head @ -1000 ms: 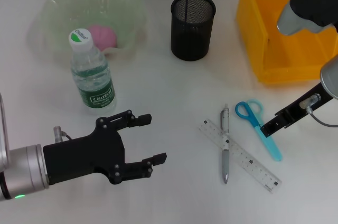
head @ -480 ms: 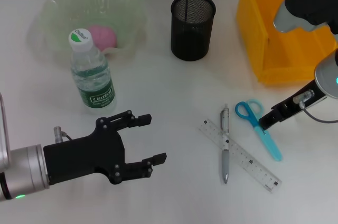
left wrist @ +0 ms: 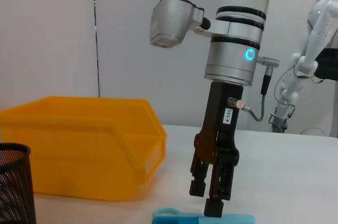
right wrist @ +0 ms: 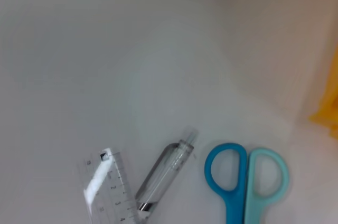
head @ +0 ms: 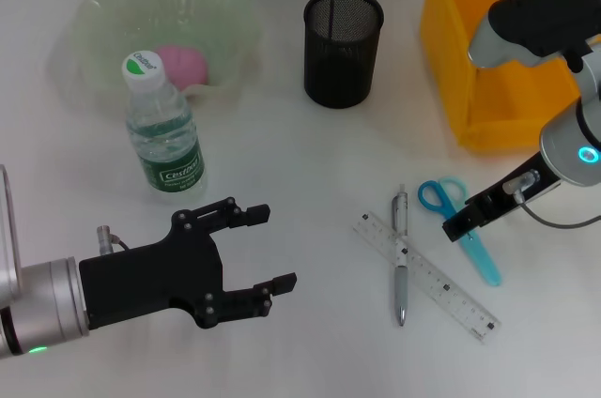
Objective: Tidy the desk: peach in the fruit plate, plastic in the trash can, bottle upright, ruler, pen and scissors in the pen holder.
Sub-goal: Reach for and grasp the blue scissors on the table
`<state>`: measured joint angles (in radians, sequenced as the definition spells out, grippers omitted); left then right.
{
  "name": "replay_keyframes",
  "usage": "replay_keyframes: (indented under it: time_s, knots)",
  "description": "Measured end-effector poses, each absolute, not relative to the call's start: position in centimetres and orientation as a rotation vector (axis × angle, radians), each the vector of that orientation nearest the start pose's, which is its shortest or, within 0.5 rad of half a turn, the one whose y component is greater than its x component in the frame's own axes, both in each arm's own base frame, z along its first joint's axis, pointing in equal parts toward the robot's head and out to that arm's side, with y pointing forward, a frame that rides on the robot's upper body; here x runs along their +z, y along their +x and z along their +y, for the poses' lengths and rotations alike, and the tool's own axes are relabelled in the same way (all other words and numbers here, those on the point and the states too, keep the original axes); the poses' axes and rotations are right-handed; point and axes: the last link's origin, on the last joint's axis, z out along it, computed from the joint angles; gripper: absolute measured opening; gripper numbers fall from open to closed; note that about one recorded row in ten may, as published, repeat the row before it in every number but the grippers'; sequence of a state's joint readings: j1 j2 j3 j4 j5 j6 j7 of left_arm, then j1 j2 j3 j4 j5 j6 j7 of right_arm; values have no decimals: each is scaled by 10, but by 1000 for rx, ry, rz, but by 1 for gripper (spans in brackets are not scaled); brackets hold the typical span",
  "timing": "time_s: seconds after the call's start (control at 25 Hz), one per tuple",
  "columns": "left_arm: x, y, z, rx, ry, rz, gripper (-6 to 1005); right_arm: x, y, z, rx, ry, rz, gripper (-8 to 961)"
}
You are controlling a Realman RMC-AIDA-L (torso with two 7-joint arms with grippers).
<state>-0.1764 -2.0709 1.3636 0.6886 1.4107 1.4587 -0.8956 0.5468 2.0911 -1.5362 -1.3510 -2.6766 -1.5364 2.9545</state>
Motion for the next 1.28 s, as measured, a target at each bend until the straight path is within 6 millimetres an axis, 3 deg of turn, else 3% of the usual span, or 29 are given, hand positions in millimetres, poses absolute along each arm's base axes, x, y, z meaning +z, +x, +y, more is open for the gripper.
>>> replay_keyframes:
  time_s: [0.68, 1.0, 1.28]
  knots:
    - [-51, -277, 239, -817, -2735, -193, 797, -25, 199, 338, -568, -2327, 1291, 610]
    - [-52, -277, 238, -815, -2740, -193, 797, -31, 202, 338, -558, -2335, 1311, 438]
    - [-53, -277, 238, -815, -2742, -192, 797, -32, 203, 338, -556, -2334, 1316, 399]
